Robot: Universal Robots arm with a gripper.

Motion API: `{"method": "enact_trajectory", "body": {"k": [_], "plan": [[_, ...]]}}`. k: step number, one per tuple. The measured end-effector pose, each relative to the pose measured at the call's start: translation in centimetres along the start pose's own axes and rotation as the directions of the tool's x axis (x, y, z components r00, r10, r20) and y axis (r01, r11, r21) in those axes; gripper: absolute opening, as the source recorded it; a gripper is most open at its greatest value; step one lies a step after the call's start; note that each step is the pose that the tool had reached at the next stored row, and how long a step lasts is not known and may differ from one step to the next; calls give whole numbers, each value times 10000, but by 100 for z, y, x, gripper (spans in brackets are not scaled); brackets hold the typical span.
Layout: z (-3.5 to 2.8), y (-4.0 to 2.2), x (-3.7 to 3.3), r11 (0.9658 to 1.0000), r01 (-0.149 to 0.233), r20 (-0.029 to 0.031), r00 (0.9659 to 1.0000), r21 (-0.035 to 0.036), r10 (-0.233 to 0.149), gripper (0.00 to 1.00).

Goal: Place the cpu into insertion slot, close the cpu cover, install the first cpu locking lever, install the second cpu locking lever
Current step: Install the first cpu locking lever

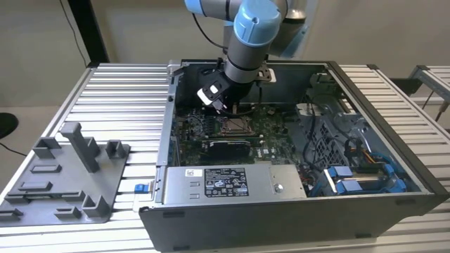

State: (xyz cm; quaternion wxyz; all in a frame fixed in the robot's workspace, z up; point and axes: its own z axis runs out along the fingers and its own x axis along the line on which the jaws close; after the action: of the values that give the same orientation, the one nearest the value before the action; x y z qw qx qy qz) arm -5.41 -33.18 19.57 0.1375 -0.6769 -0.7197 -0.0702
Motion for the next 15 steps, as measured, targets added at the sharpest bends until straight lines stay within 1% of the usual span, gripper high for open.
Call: {"method": "enact_trajectory", "body": {"k": [15], "plan": [[21,83,-13,10000,-1,0,10000,2,1,0]]}}
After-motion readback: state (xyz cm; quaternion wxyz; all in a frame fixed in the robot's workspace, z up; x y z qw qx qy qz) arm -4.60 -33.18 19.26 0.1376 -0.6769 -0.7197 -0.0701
